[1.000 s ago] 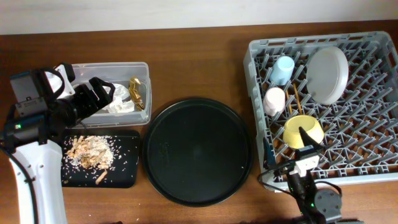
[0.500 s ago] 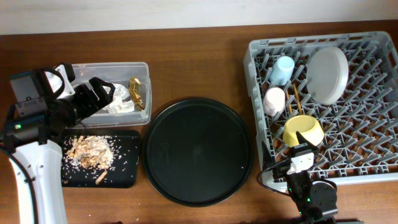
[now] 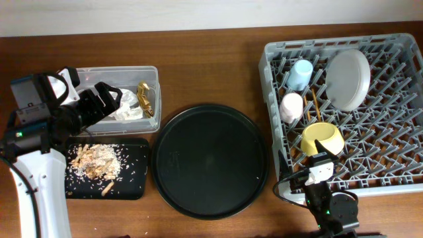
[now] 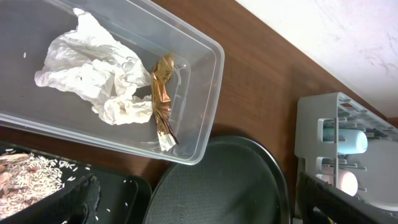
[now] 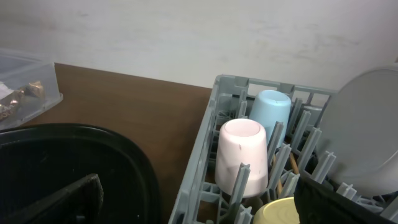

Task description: Sort waste into correct bins and load items into the dishwasher rack

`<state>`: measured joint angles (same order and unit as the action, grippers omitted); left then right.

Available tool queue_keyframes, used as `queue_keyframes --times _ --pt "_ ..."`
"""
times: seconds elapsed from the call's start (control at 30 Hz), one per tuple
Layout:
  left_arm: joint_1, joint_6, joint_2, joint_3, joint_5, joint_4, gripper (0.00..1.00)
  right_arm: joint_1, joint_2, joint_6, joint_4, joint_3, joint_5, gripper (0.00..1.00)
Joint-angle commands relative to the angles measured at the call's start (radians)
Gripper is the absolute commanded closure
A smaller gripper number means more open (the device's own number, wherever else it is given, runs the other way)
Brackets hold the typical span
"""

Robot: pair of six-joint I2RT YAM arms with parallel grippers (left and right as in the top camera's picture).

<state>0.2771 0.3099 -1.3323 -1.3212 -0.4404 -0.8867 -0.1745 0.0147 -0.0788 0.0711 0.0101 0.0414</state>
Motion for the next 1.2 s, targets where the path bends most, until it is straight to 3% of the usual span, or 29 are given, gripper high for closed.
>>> queue_keyframes --times 0.0,0.17,0.4,0.57,0.67,0.9,1.03,1.17 --pt "0.001 0.003 0.009 -0.011 0.004 0.002 0.01 -0.002 -0.011 0.009 0.005 -0.005 -0.012 0.01" --pt "-0.078 0.003 0.139 0.007 0.005 0.002 0.01 -0.002 -0.011 0.009 0.005 -0.005 -0.012 0.01" --pt "-0.315 0.003 0.464 0.072 0.33 -0.011 0.01 -0.002 -0.011 0.009 0.005 -0.005 -0.012 0.01" --pt "-0.333 0.003 0.698 0.256 0.459 0.045 0.01 -0.002 -0.011 0.009 0.005 -0.005 -0.012 0.01" --pt "-0.333 0.003 0.848 0.418 0.486 0.202 0.01 -0.002 -0.011 0.009 0.005 -0.005 -0.012 0.01" --pt "-0.33 0.003 1.145 0.869 0.461 0.774 0.01 -0.002 -0.011 0.009 0.005 -0.005 -0.012 0.01" --pt "-0.294 0.003 1.232 1.064 0.398 0.956 0.01 -0.002 -0.011 0.009 0.005 -0.005 -0.012 0.01" --pt "-0.244 0.003 1.304 1.187 0.35 0.996 0.01 -0.002 -0.011 0.009 0.005 -0.005 -0.012 0.01"
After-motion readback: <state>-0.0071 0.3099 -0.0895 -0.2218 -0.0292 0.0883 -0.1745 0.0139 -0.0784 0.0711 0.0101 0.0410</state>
